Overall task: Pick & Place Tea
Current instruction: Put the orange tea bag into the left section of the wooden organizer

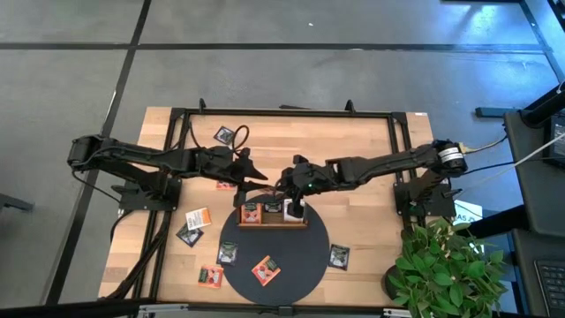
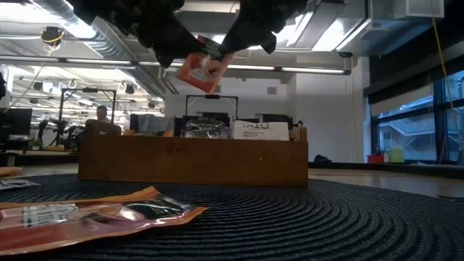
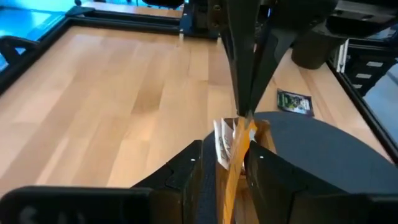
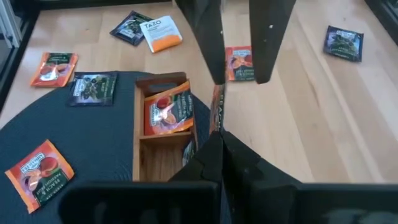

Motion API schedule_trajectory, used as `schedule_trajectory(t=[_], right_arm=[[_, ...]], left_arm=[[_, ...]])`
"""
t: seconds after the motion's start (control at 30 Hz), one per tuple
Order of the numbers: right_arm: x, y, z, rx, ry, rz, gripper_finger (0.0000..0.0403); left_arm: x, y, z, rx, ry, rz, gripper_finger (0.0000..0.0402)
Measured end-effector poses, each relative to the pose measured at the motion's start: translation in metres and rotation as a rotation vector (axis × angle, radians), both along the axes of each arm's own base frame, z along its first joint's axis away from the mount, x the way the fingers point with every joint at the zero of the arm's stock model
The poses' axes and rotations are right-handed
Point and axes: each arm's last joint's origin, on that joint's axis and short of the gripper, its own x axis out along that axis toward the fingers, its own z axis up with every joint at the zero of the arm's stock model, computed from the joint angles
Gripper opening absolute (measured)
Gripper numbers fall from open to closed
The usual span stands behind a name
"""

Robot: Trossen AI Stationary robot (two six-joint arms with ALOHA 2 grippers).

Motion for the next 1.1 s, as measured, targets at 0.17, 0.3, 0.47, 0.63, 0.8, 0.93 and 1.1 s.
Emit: schedule_trajectory(t=[0.17,0.3,0.47,0.63,0.8,0.93,1.1], right_arm=[[0.0002,0.0000,0.0002,0.000,0.001,0.000,0.0008],[0.0003,0.0000,0.0004,0.001,-0.001,-0.001,0.0008],[0.0001,0.0000,0.0001,0.000,0.003,-0.001,0.0009],[-0.0003,-0.0001,-0.0003,0.000,0.008,-0.002,0.0009],[-0.0003,-0.0001,-0.0003,0.000,0.009,-0.002,0.0009],[-0.0003,-0.0001,-0.0005,-0.001,0.010,-0.001,0.0009],[-0.0005,-0.0002,-0.0010,-0.004,0.015,-0.002,0.0009]], left_arm=[[0.0009,-0.0008,0.0019,-0.016,-0.022,-0.025,0.0116],[0.0013,-0.0013,0.0025,-0.019,-0.029,-0.033,0.0112],[0.0032,-0.0013,0.0009,-0.019,-0.027,-0.033,0.0083],[0.0043,-0.0014,0.0039,-0.022,-0.060,-0.042,0.0049],[0.0047,-0.0043,0.0032,-0.047,-0.056,-0.094,0.0025],[0.0068,-0.0068,-0.0001,-0.050,-0.042,-0.100,0.0004],[0.0078,-0.0053,-0.0042,-0.022,-0.014,-0.058,0.0002]])
